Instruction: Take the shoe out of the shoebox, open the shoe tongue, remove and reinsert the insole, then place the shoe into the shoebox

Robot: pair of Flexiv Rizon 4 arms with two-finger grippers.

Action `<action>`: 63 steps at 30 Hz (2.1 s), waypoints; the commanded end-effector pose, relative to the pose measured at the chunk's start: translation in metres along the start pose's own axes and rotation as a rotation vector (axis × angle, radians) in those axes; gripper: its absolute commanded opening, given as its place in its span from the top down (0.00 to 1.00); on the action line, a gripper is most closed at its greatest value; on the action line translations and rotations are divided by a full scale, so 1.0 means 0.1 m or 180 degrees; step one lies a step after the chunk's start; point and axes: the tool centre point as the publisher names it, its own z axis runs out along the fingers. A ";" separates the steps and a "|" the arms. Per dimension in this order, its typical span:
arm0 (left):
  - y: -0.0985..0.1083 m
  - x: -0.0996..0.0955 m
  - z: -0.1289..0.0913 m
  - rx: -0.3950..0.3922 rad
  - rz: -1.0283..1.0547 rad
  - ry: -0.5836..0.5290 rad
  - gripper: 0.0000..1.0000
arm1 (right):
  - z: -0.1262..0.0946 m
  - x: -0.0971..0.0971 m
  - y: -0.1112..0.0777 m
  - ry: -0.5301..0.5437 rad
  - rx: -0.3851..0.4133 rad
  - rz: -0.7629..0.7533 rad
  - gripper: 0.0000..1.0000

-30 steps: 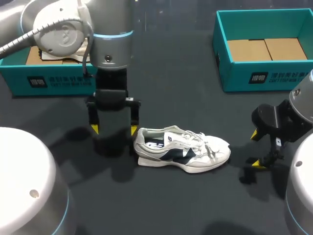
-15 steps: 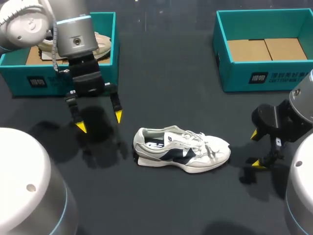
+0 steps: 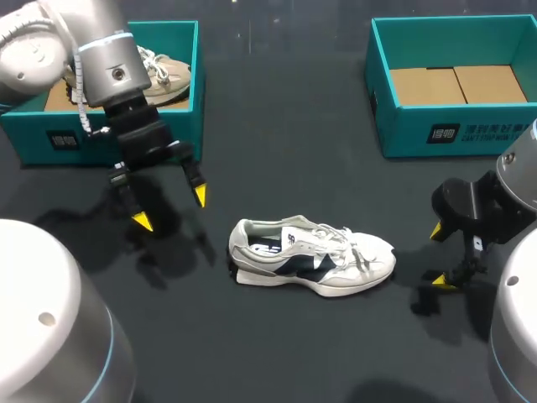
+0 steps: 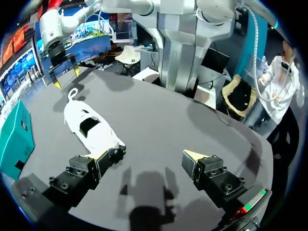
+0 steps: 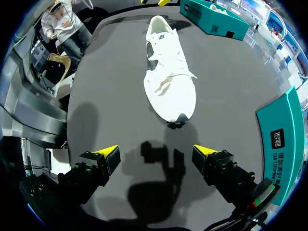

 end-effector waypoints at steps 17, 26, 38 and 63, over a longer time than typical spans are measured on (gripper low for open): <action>0.16 0.27 0.20 0.0800 -0.1051 -0.1571 0.00 | -0.01 0.02 -0.01 -0.0013 0.0001 -0.0002 0.00; 0.29 0.38 0.51 0.1000 -0.1361 -0.2161 0.00 | -0.01 0.02 -0.01 -0.0013 0.0001 -0.0002 0.00; 0.42 0.31 0.69 0.1232 -0.1539 -0.2408 0.00 | -0.01 0.02 -0.01 -0.0013 0.0001 -0.0002 0.00; 0.77 0.22 0.71 0.1433 -0.1663 -0.2431 0.00 | -0.01 0.02 -0.01 -0.0013 0.0001 -0.0002 0.00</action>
